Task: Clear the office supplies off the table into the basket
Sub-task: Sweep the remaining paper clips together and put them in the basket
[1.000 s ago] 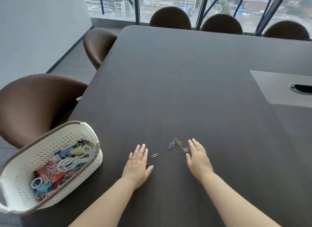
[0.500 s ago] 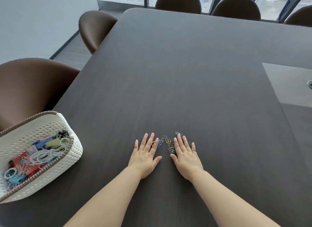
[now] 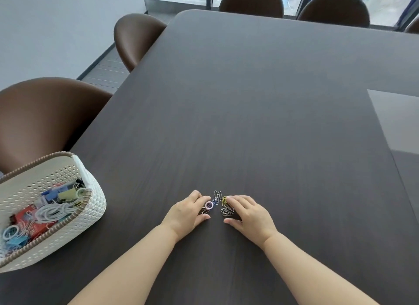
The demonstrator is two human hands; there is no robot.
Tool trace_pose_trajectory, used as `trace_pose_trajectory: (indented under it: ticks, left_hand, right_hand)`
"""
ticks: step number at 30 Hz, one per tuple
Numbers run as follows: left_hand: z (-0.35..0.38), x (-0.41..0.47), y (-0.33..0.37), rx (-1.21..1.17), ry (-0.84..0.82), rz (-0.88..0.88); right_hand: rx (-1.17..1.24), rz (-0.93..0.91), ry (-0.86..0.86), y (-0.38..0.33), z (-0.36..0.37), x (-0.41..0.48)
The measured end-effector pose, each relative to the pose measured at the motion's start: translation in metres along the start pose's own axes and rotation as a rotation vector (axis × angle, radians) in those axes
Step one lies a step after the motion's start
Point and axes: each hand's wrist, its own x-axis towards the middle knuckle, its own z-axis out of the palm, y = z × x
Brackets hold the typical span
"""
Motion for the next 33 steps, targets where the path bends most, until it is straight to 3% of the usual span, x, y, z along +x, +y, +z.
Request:
trace_pose_trajectory:
  ticks: [6, 13, 20, 26, 33]
  left_hand:
    - [0.014, 0.013, -0.009, 0.294, 0.225, 0.134]
    - [0.022, 0.029, -0.011, 0.301, 0.329, 0.302]
    - [0.036, 0.023, -0.01, 0.244, 0.498, 0.258]
    - [0.04, 0.019, -0.005, 0.331, 0.556, 0.173]
    - [0.039, 0.016, -0.005, 0.232, 0.571, 0.158]
  right_hand:
    - [-0.169, 0.118, 0.107, -0.001, 0.011, 0.006]
    - [-0.106, 0.055, 0.249, -0.006, 0.024, 0.01]
    - [-0.176, 0.04, 0.321, -0.009, 0.027, 0.008]
    - [-0.253, 0.153, 0.265, -0.017, 0.025, 0.011]
    - [-0.259, 0.243, 0.171, -0.02, 0.016, 0.012]
